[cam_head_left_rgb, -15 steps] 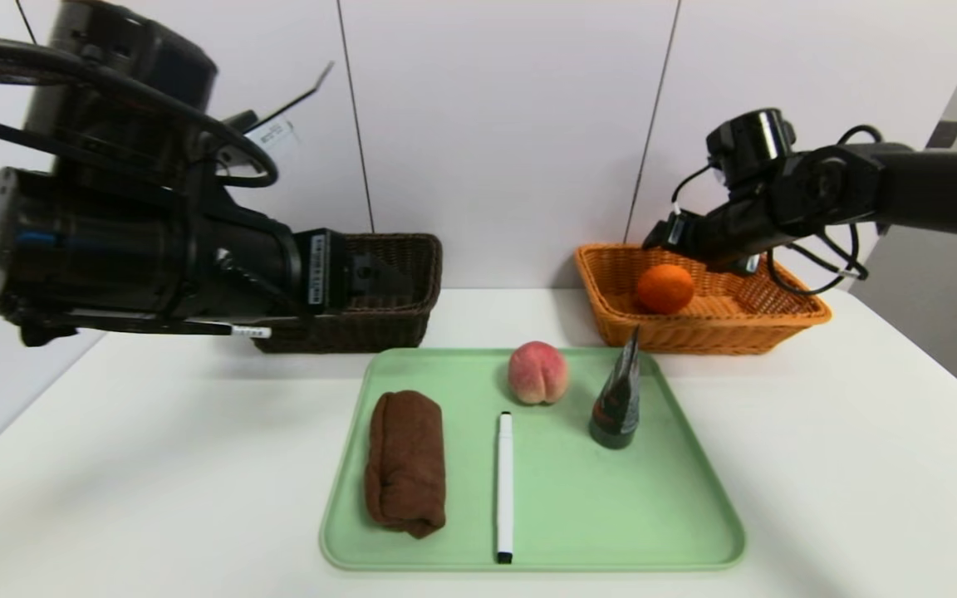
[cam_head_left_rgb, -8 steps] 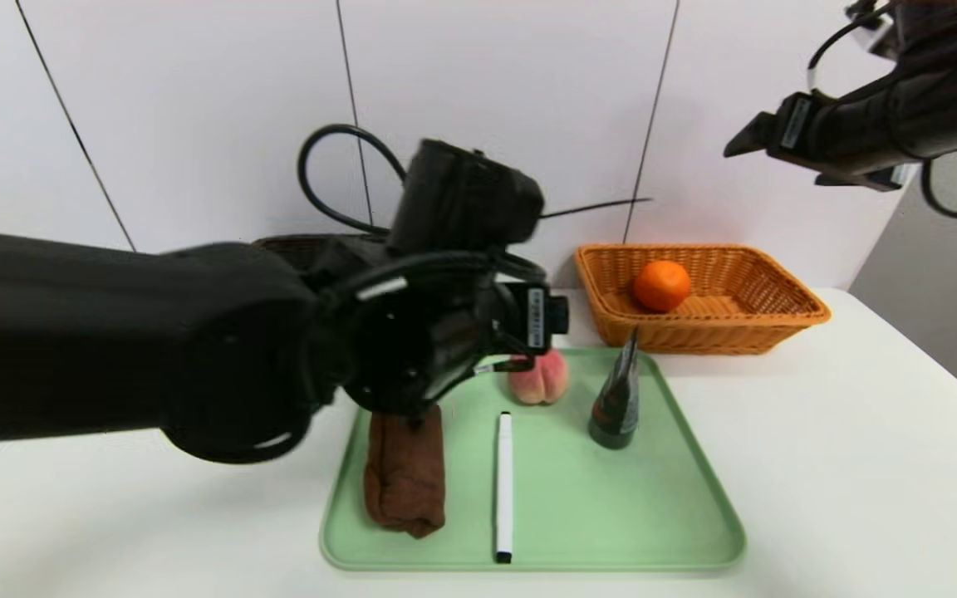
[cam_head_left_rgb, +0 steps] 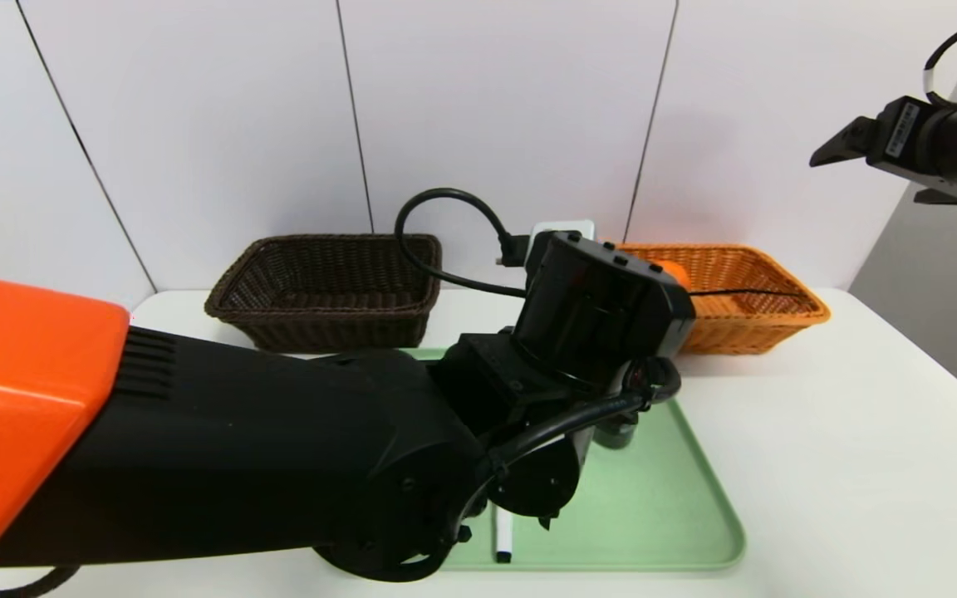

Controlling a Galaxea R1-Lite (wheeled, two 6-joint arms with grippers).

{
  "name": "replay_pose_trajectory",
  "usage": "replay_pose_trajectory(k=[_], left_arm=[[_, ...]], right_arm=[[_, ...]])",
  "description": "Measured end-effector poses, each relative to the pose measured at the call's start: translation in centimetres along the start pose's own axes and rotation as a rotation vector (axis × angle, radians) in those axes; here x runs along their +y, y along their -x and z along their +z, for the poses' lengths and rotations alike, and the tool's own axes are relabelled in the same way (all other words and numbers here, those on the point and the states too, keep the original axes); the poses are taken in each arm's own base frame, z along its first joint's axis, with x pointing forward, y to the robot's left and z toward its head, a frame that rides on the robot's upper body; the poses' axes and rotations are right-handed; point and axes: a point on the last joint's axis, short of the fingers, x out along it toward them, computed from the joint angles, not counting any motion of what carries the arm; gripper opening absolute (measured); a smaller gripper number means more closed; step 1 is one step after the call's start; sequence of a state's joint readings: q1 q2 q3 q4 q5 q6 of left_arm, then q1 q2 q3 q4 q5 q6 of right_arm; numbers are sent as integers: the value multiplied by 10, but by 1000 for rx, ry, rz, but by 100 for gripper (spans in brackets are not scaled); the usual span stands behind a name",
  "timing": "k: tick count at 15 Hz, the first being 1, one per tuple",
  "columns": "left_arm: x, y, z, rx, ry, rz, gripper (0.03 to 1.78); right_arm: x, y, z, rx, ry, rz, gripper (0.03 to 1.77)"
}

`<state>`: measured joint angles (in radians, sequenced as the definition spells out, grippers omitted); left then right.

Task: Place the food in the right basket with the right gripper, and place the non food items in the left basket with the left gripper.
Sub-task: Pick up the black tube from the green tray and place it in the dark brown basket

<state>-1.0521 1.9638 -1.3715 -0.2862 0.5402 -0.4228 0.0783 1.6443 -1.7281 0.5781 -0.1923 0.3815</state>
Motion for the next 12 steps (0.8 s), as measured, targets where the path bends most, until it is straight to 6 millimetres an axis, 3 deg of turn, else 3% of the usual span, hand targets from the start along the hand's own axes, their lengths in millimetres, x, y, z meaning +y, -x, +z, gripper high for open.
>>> replay_pose_trajectory(k=[2, 4, 12], left_arm=[[-4, 7, 6, -15, 7, -16, 169], [-9, 9, -1, -17, -3, 5, 169], [-33, -17, -45, -93, 5, -7, 169]], right_arm=[[0, 0, -4, 14, 6, -1, 169], [3, 0, -6, 17, 13, 8, 169], [0, 1, -19, 61, 20, -1, 169]])
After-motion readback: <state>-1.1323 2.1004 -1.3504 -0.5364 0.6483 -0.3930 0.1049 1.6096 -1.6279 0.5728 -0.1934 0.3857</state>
